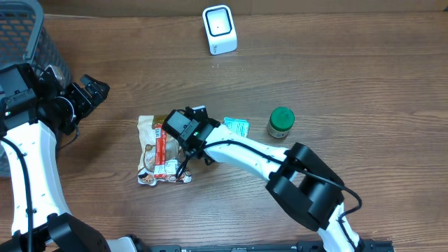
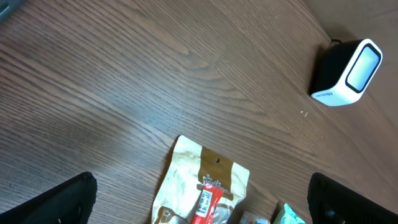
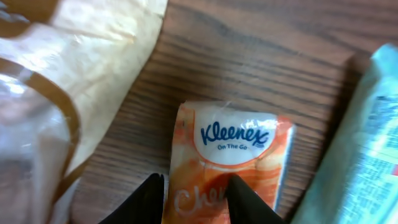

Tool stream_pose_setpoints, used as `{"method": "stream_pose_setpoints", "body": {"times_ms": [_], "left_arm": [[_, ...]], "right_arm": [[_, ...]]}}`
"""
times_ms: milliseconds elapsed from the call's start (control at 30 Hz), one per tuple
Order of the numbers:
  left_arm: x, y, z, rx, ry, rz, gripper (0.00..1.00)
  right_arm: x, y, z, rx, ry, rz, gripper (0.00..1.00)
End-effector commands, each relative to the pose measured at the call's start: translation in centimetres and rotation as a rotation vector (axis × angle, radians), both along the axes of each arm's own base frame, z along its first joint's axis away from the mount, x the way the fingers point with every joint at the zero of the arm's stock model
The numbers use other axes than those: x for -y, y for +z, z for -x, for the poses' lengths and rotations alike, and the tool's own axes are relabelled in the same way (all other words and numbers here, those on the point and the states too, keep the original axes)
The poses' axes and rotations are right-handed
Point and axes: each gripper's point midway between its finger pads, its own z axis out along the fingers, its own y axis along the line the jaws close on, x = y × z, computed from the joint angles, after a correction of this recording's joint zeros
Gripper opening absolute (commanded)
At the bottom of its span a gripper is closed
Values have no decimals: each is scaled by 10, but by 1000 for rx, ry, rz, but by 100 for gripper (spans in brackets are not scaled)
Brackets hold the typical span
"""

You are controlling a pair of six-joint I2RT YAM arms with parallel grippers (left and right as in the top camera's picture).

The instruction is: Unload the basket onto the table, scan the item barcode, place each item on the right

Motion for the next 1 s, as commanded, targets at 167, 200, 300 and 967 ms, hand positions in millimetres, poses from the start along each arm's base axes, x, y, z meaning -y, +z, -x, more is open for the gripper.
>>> {"method": "stream_pose_setpoints", "body": {"times_ms": [167,200,300,967], "left_arm": [[-2,9,0,21,9,-14,99],[-2,9,0,21,9,-14,100],[-2,9,0,21,9,-14,99],[-2,9,0,21,9,-14,100]], "right_arm": [[11,-30,9,-51,1,76,31],[10,-26,8,-48,0,73,27],[7,1,-3,-22,-16,34,16],[6,103,-42,-293,-39,-622,4]]}}
